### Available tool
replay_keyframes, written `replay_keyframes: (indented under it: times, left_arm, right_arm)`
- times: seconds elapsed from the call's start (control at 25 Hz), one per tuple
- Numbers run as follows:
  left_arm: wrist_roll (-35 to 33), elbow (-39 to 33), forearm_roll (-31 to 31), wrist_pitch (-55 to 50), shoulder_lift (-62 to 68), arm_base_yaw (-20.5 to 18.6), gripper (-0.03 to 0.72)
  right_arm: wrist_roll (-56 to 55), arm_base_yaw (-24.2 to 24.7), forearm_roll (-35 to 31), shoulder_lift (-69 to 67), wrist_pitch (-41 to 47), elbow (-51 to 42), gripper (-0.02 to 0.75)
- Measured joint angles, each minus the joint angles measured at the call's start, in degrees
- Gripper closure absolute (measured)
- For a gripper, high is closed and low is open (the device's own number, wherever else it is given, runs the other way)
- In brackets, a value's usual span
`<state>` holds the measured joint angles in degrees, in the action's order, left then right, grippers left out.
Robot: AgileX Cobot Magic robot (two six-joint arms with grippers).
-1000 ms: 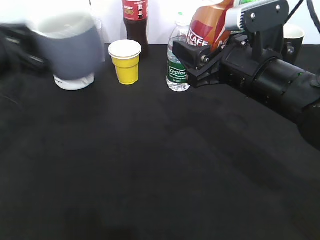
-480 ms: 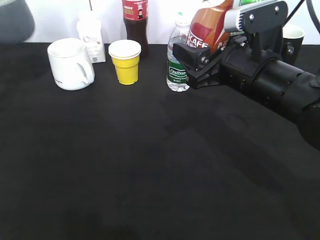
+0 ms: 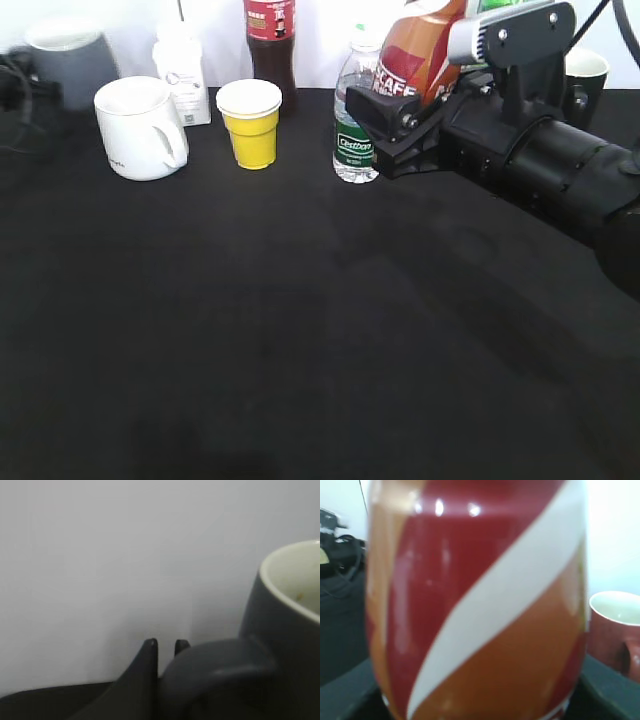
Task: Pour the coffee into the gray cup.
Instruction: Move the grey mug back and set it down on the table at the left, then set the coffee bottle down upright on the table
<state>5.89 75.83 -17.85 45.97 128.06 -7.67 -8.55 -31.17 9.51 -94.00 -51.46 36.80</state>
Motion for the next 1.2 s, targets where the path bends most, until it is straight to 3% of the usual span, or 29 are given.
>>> replay_keyframes:
  times: [0.36,0.48,0.56,0.8,1.0,1.2]
  left_arm:
    - [0.66,5.71,0.01,-4.00,6.01,0.67,0.609]
    - [2.60,5.83,0.17,-5.13,5.96,0.78,0.426]
    - [3.01,4.76,0.35,-6.03,5.26,0.78,0.381]
    - [3.18,-9.36,0.41,-4.37,-4.03,0.78,0.374]
    - [3.18,-26.20,0.45,-3.97,-22.39,0.78,0.374]
    - [3.20,-43.74,-1.80,-9.22,-47.37,1.38,0.374]
  right_arm:
    - [0.00,0.00,0.00,0.00,0.65,0.00,0.206]
    - [0.00,0.00,-0.04,0.00,0.71,0.00,0.206]
    - [0.00,0.00,-0.11,0.00,0.71,0.00,0.206]
    - [1.05,0.00,-1.48,0.00,0.71,0.00,0.206]
    - [8.01,0.50,-14.65,0.07,-0.32,0.00,0.207]
    - [12.75,10.68,-19.01,1.49,1.56,0.00,0.207]
